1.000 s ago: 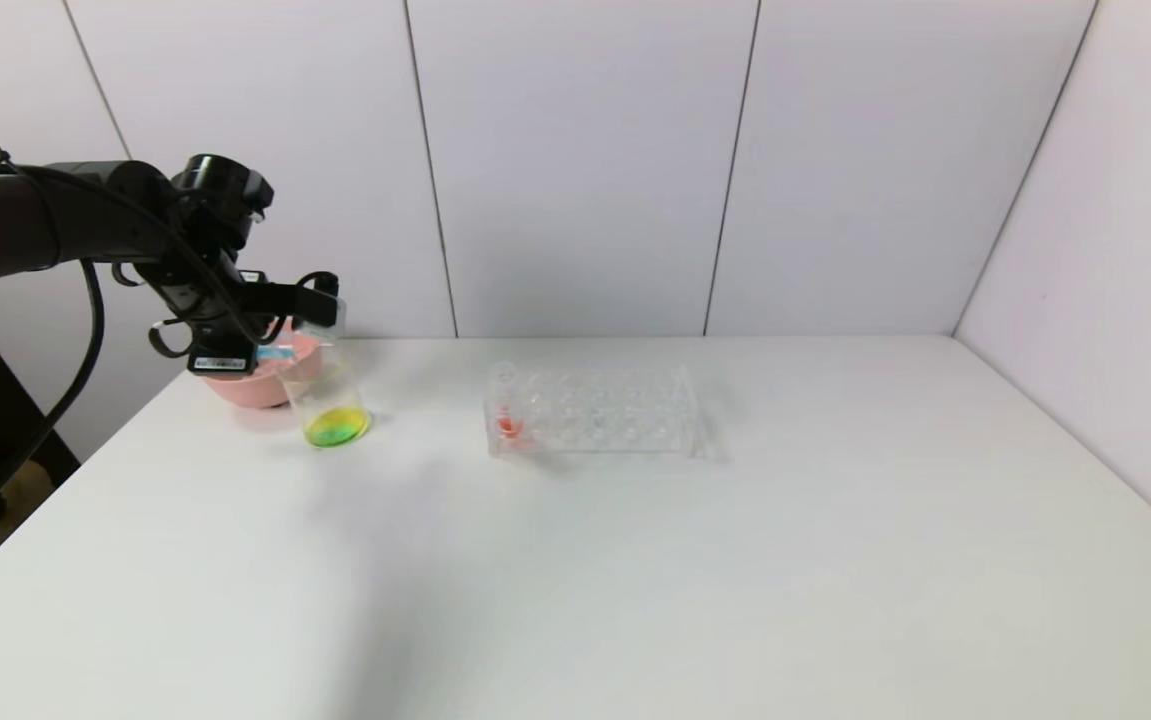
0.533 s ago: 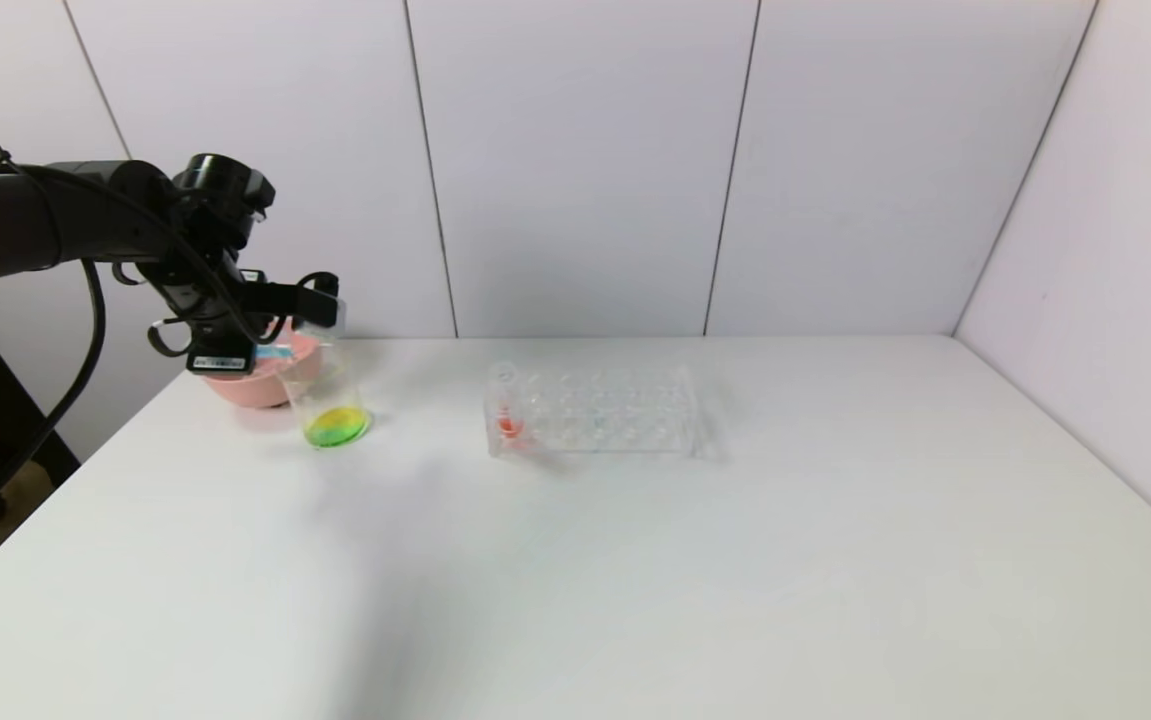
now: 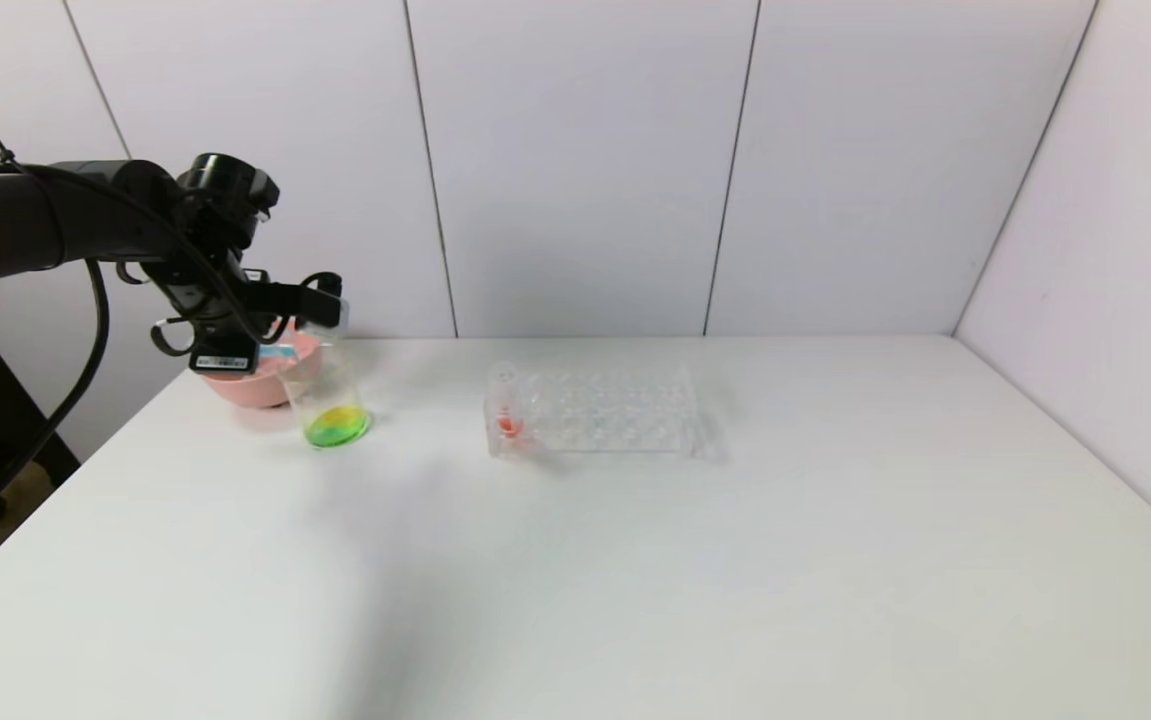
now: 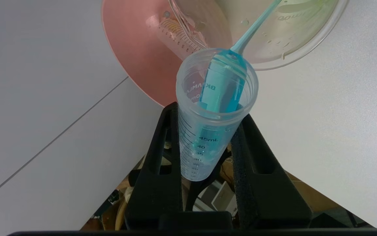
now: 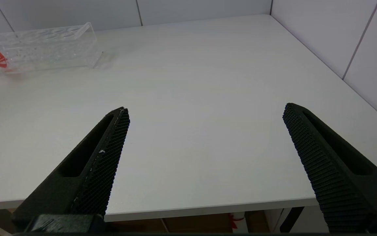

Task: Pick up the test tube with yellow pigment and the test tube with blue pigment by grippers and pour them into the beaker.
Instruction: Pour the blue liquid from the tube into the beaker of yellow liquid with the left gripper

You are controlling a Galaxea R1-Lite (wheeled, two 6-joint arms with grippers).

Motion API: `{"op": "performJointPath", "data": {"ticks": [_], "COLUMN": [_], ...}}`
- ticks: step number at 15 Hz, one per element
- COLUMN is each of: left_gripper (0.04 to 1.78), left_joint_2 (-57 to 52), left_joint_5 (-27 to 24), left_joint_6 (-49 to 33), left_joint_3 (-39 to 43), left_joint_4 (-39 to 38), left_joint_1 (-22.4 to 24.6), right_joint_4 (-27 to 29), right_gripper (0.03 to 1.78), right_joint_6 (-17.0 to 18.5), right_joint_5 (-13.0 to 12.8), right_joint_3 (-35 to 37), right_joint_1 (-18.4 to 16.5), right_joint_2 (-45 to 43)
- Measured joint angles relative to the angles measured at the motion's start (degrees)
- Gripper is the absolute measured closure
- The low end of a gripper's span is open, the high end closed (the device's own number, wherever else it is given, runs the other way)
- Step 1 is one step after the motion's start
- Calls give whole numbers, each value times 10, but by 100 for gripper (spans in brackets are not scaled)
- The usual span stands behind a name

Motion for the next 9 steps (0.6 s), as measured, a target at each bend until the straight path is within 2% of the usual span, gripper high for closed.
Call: {"op": "performJointPath", "data": {"ticks": [9], "left_gripper": [137], "left_joint_2": [0], "left_joint_5": [14], "left_joint_6": [0], "left_joint_3": [0], "left_joint_4": [-1], "left_joint_1": [-3], "right_joint_4": [0], "right_gripper": [10], "right_joint_6": [0], "right_joint_5": [0], "right_joint_3": [0], "right_joint_1": [0], "right_joint_2": [0]}}
